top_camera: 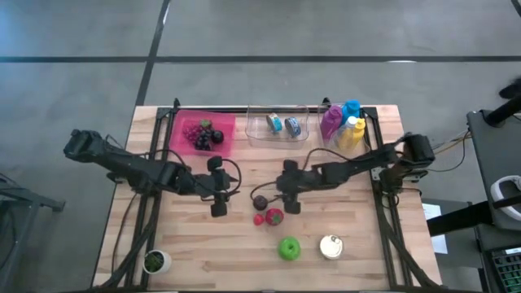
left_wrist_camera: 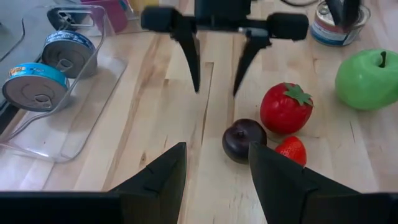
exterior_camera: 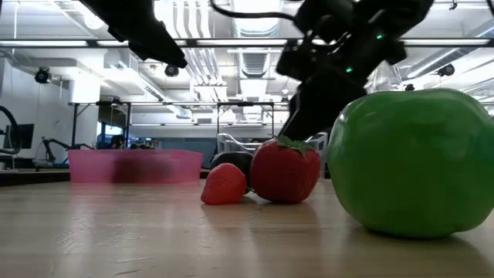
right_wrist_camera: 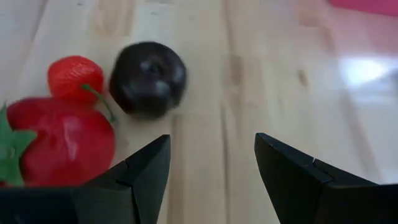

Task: Pick & Place Food Item
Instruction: Put the plum into the pink bin

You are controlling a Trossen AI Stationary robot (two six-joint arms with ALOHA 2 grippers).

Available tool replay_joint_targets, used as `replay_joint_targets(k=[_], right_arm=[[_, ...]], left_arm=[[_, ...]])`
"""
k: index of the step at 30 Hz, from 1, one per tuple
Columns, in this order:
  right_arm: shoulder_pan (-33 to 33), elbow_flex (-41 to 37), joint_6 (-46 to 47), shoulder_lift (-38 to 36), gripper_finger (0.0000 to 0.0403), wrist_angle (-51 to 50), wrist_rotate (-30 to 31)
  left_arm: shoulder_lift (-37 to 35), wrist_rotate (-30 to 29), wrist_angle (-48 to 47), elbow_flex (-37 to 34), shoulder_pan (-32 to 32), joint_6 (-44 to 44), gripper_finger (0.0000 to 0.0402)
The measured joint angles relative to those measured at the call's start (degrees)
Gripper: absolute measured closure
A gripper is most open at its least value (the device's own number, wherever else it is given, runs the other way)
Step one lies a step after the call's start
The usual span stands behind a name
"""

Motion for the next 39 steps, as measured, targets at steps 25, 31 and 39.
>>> replay_joint_targets(k=[25, 31, 39], right_arm=[[-1.0, 12.0, -5.4, 10.5, 0.0175, -1.4, -6.0], [-1.0, 11.1, -4.9, 9.5, 0.0175, -4.5, -6.0], [-0.9, 11.1, -3.8, 10.6, 0.0175, -3.6, -10.3]], left_arm=[[0.0, 0.0, -0.6, 0.0, 0.0, -0.2, 0.0225], [0.0, 0.0, -0.6, 0.0, 0.0, -0.2, 0.0223], [0.0, 0.0, -0.6, 0.0, 0.0, -0.2, 0.0229]])
